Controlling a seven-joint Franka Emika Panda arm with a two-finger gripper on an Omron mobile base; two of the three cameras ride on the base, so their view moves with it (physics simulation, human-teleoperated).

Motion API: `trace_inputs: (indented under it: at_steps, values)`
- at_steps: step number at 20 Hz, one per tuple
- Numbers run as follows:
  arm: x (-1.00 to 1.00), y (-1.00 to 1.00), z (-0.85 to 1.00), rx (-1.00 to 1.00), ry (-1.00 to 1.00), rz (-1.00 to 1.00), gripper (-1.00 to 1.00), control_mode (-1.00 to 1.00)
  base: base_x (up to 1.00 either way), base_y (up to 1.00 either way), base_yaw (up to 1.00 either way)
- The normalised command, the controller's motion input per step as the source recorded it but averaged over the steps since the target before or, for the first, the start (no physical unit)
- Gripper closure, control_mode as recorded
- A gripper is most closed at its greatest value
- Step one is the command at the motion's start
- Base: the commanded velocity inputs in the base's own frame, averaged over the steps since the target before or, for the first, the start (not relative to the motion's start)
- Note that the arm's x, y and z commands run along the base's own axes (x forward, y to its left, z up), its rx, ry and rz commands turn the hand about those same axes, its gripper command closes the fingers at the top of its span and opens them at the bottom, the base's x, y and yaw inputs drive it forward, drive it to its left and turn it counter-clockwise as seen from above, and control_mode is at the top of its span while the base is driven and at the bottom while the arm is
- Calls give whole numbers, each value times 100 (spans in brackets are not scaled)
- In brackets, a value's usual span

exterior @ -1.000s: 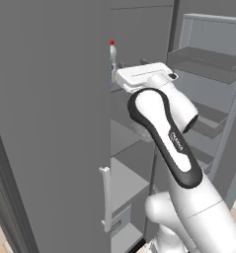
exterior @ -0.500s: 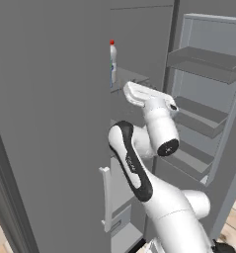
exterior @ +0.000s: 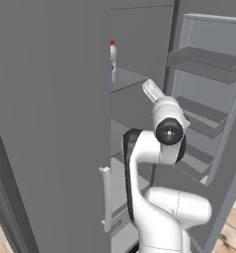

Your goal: Take the bottled waters from the counter and place them in the freezer to freeze. Close the freezer door after placing the bottles.

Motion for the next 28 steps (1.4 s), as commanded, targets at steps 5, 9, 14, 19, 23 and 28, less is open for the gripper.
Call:
trace_inputs:
  at_steps: [5, 9, 14, 19, 23, 28]
  values:
    - [-13, 0, 5, 1, 0, -4, -100, -100, 0, 0, 0]
    - [-79, 3, 25, 11, 3, -4, -100, -100, 0, 0, 0]
    - [-99, 14, -28, 5, 15, -3, -100, -100, 0, 0, 0]
    - [-33, 0, -34, 0, -1, 0, -100, -100, 0, 0, 0]
    - [-16, 1, -6, 0, 2, 0, -100, -100, 0, 0, 0]
    - [-19, 0, -8, 1, 2, 0, -100, 100, -80, -2, 0]
